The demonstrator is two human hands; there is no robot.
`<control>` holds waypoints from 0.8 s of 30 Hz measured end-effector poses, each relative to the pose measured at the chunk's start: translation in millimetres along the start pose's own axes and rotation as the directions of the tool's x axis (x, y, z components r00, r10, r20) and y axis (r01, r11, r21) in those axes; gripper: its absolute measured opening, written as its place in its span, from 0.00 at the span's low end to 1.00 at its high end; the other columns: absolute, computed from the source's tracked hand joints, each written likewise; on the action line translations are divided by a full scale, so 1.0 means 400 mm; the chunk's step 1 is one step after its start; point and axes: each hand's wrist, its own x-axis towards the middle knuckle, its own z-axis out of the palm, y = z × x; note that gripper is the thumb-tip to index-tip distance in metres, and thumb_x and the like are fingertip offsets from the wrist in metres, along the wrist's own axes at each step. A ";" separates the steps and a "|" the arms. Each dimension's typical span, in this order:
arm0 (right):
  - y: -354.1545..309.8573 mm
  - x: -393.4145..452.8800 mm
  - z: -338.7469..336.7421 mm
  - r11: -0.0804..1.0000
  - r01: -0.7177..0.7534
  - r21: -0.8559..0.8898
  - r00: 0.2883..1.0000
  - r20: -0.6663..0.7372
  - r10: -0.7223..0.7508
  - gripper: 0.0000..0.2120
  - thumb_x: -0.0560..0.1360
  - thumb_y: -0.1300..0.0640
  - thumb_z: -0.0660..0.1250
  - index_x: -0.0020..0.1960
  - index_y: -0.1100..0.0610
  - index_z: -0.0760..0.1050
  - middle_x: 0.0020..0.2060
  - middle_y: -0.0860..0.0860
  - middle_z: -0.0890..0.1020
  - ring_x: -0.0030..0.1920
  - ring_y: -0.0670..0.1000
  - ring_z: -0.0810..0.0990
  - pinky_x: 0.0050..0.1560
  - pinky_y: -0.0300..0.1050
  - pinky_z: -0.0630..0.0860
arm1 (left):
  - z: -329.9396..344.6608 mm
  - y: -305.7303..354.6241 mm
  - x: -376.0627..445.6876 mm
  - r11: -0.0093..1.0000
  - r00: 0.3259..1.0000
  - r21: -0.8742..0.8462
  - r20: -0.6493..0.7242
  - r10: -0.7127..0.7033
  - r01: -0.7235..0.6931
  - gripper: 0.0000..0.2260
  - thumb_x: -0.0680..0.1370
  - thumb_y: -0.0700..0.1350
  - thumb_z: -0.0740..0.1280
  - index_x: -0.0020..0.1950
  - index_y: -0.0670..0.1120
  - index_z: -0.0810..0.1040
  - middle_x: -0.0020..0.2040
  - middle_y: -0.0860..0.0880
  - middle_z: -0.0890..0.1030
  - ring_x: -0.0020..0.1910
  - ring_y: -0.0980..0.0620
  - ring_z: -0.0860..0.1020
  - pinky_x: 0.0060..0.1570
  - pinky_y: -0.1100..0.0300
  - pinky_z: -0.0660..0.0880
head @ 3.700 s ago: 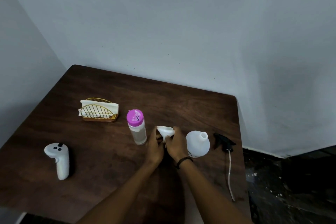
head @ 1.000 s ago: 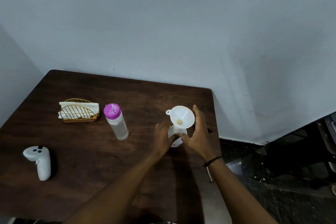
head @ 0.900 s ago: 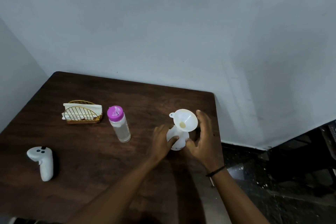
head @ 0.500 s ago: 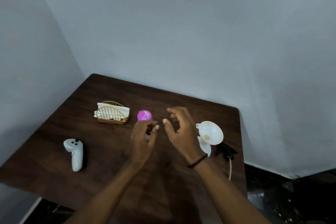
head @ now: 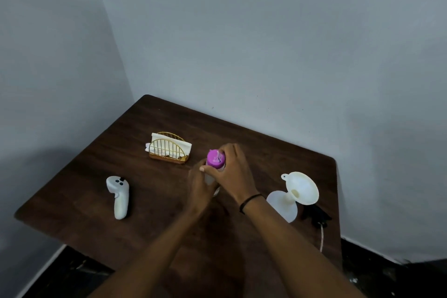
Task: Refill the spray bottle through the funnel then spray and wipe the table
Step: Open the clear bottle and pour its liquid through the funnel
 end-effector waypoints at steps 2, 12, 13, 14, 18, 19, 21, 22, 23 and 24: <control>-0.008 0.007 0.008 1.000 -0.001 -0.022 0.999 -0.042 0.000 0.24 0.67 0.41 0.76 0.54 0.50 0.69 0.51 0.47 0.72 0.50 0.46 0.73 0.48 0.44 0.80 | -0.001 -0.001 0.003 1.000 1.000 -0.022 -0.002 0.008 -0.008 0.23 0.73 0.48 0.73 0.66 0.46 0.74 0.60 0.49 0.79 0.59 0.52 0.77 0.58 0.54 0.77; -0.010 0.002 0.016 0.994 -0.057 0.089 0.996 -0.061 0.062 0.20 0.66 0.49 0.79 0.52 0.48 0.72 0.49 0.45 0.73 0.49 0.45 0.74 0.46 0.40 0.79 | -0.015 -0.012 -0.011 0.998 0.998 0.013 -0.012 0.063 -0.063 0.27 0.74 0.59 0.66 0.68 0.44 0.73 0.62 0.45 0.78 0.60 0.51 0.74 0.60 0.56 0.72; -0.008 0.003 0.013 0.993 -0.050 0.105 0.997 -0.053 0.056 0.20 0.66 0.49 0.79 0.52 0.48 0.73 0.49 0.44 0.73 0.49 0.44 0.74 0.46 0.40 0.78 | -0.014 -0.017 -0.009 0.998 0.998 0.022 -0.005 0.057 -0.056 0.27 0.74 0.59 0.66 0.68 0.44 0.73 0.63 0.45 0.78 0.61 0.50 0.75 0.61 0.52 0.72; -0.006 0.006 0.007 0.992 -0.040 0.116 0.998 -0.036 0.044 0.20 0.66 0.50 0.79 0.52 0.48 0.73 0.49 0.44 0.73 0.49 0.44 0.74 0.46 0.40 0.78 | -0.015 -0.019 -0.006 0.998 0.998 0.023 0.005 0.057 -0.058 0.26 0.75 0.57 0.67 0.69 0.45 0.73 0.63 0.45 0.78 0.62 0.50 0.74 0.62 0.52 0.71; 0.009 0.020 -0.028 0.980 -0.050 0.194 0.993 0.116 0.028 0.29 0.68 0.57 0.79 0.66 0.52 0.74 0.60 0.48 0.78 0.59 0.45 0.77 0.58 0.43 0.79 | -0.022 -0.028 0.005 0.992 0.992 0.044 0.066 0.112 -0.115 0.28 0.75 0.59 0.65 0.70 0.44 0.72 0.64 0.46 0.78 0.63 0.51 0.74 0.61 0.56 0.71; 0.009 0.023 -0.033 0.978 -0.063 0.199 0.985 0.173 0.028 0.32 0.69 0.58 0.78 0.70 0.53 0.71 0.64 0.49 0.77 0.63 0.47 0.76 0.62 0.44 0.78 | -0.024 -0.027 0.007 0.991 0.990 0.045 0.068 0.122 -0.125 0.26 0.75 0.58 0.66 0.69 0.45 0.73 0.62 0.47 0.79 0.62 0.51 0.75 0.60 0.56 0.72; 0.000 0.027 -0.031 0.985 -0.070 0.155 0.965 0.262 0.027 0.36 0.69 0.56 0.78 0.73 0.53 0.68 0.70 0.50 0.73 0.67 0.49 0.73 0.65 0.44 0.75 | -0.031 -0.022 0.010 0.990 0.988 0.022 0.055 0.141 -0.143 0.18 0.76 0.49 0.70 0.65 0.48 0.75 0.59 0.52 0.80 0.59 0.56 0.76 0.57 0.63 0.71; -0.006 0.026 -0.024 0.990 -0.075 0.122 0.957 0.289 0.037 0.37 0.69 0.52 0.78 0.74 0.52 0.66 0.71 0.49 0.69 0.68 0.49 0.71 0.64 0.44 0.75 | -0.033 -0.015 0.010 0.986 0.985 0.000 0.045 0.168 -0.169 0.16 0.76 0.44 0.72 0.62 0.51 0.75 0.56 0.57 0.80 0.57 0.61 0.77 0.55 0.68 0.71; -0.011 0.023 -0.014 0.993 -0.085 0.085 0.955 0.292 0.057 0.37 0.68 0.46 0.77 0.73 0.50 0.66 0.70 0.48 0.66 0.67 0.49 0.69 0.63 0.45 0.75 | -0.036 -0.011 0.010 0.982 0.981 -0.009 0.054 0.188 -0.187 0.17 0.74 0.39 0.73 0.60 0.51 0.75 0.53 0.61 0.78 0.54 0.65 0.77 0.52 0.73 0.70; -0.013 0.020 -0.004 0.995 -0.090 0.049 0.962 0.262 0.074 0.37 0.68 0.41 0.76 0.72 0.48 0.66 0.68 0.48 0.64 0.65 0.49 0.68 0.61 0.45 0.76 | -0.034 -0.012 0.007 0.979 0.978 -0.019 0.054 0.202 -0.201 0.18 0.74 0.37 0.73 0.59 0.51 0.75 0.51 0.63 0.77 0.52 0.67 0.77 0.50 0.75 0.70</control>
